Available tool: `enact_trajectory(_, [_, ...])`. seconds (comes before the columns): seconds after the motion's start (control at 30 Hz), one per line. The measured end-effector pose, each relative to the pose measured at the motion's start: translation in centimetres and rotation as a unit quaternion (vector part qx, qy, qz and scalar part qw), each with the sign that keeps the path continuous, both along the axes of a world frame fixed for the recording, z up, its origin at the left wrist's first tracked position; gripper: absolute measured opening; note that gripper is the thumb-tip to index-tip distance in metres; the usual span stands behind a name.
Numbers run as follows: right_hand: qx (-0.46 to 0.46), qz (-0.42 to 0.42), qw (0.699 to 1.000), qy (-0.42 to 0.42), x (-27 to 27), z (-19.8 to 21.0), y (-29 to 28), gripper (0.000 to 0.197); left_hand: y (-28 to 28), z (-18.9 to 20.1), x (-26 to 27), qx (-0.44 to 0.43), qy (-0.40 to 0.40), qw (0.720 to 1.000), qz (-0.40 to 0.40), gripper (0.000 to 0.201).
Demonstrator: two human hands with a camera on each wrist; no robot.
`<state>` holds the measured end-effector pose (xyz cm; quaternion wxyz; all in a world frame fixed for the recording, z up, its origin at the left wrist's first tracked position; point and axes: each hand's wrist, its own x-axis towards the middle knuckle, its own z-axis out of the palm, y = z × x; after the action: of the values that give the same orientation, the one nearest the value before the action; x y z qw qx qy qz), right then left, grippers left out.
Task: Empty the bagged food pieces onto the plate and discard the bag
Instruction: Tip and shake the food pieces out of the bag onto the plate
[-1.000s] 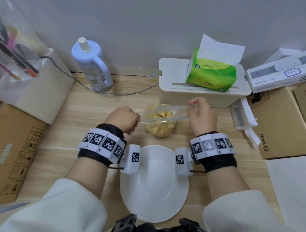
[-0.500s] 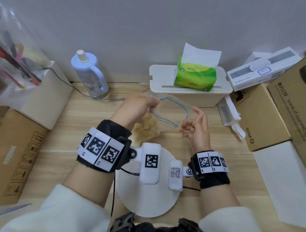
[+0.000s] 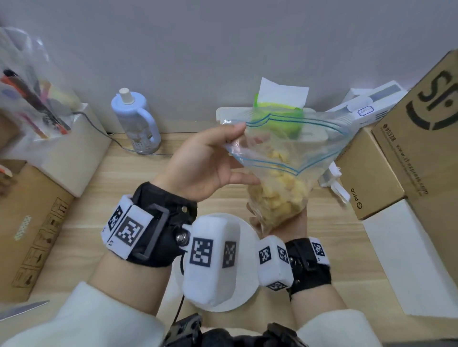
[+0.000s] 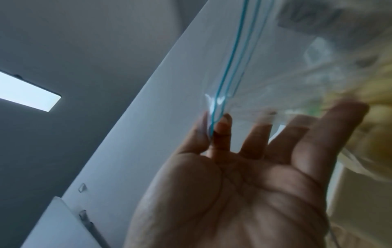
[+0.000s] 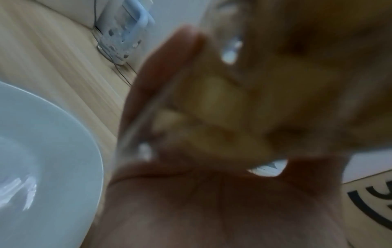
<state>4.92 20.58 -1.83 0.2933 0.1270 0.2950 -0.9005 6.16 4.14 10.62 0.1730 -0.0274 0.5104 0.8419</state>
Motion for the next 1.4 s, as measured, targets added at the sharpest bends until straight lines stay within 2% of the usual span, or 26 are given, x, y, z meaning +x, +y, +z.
enact_trajectory(0.07, [-0.021,0.028,0.999,0.016,0.7,-0.2,0.7,0.08,-0.2,-1.0,0.5,0.022,-0.002,1.0,-0.006,0.038])
enact_trajectory(0.17, [-0.029,0.03,0.998,0.047,1.9,-0.8,2.4,0.091,-0.7,-3.2,1.1,0.039,-0.036,0.999,-0.004,0.051])
enact_trajectory(0.23, [-0.022,0.007,0.998,0.052,3.0,-1.0,3.5,0.078,-1.1,-5.2,1.7,0.014,-0.061,0.998,-0.002,0.048])
enact_trajectory(0.27, [-0.026,-0.01,0.998,0.05,3.4,-1.2,4.3,0.064,-1.4,-6.2,2.1,-0.004,-0.066,0.998,0.016,0.037])
enact_trajectory(0.3, [-0.019,-0.023,0.998,0.047,3.8,-1.4,5.1,0.052,-1.9,-7.2,2.5,-0.021,-0.072,0.996,0.053,0.023])
enact_trajectory(0.33, [0.004,-0.035,0.998,0.045,4.0,-1.7,6.0,0.048,-2.4,-8.2,3.0,-0.043,-0.078,0.99,0.106,0.017])
enact_trajectory(0.37, [0.034,-0.043,0.998,0.045,4.2,-2.2,6.9,0.057,-2.8,-9.1,3.5,-0.066,-0.08,0.981,0.165,0.02])
enact_trajectory(0.43, [0.109,-0.049,0.993,0.022,4.5,-3.1,8.2,0.092,-3.4,-10.4,4.5,-0.108,-0.071,0.963,0.236,0.01])
enact_trajectory(0.47, [0.135,-0.051,0.99,0.009,4.8,-3.5,8.7,0.104,-3.3,-10.6,4.9,-0.135,-0.072,0.965,0.213,0.007])
enact_trajectory(0.53, [0.2,-0.029,0.979,0.017,5.7,-4.2,9.6,0.113,-2.4,-10.9,5.4,-0.184,-0.086,0.978,0.05,0.039])
enact_trajectory(0.57, [0.243,-0.018,0.969,0.033,6.2,-4.5,10.0,0.108,-1.7,-11.0,5.4,-0.188,-0.092,0.978,-0.025,0.05])
enact_trajectory(0.6, [0.28,-0.011,0.958,0.056,6.6,-4.5,10.0,0.099,-0.8,-11.1,5.4,-0.181,-0.099,0.977,-0.062,0.054])
enact_trajectory(0.63, [0.306,-0.007,0.949,0.076,7.0,-4.5,9.9,0.089,-0.1,-11.4,5.4,-0.179,-0.1,0.977,-0.062,0.05])
enact_trajectory(0.7, [0.344,-0.004,0.933,0.105,7.6,-4.2,9.6,0.071,0.9,-11.8,5.3,-0.187,-0.1,0.977,-0.009,0.028])
enact_trajectory(0.8, [0.383,-0.026,0.915,0.128,7.9,-4.1,9.3,0.068,0.6,-12.7,5.7,-0.221,-0.097,0.97,0.016,0.011])
enact_trajectory(0.93, [0.434,-0.036,0.889,0.14,7.9,-4.0,8.8,0.085,-0.2,-13.7,6.0,-0.256,-0.101,0.961,0.014,0.013])
enact_trajectory(1.07, [0.443,-0.025,0.884,0.144,7.8,-3.9,8.0,0.075,-1.0,-14.3,6.1,-0.284,-0.102,0.953,0.036,0.016])
enact_trajectory(1.4, [0.474,-0.041,0.858,0.191,7.8,-1.5,7.5,0.078,-2.4,-13.9,5.9,-0.286,-0.077,0.953,0.064,0.016])
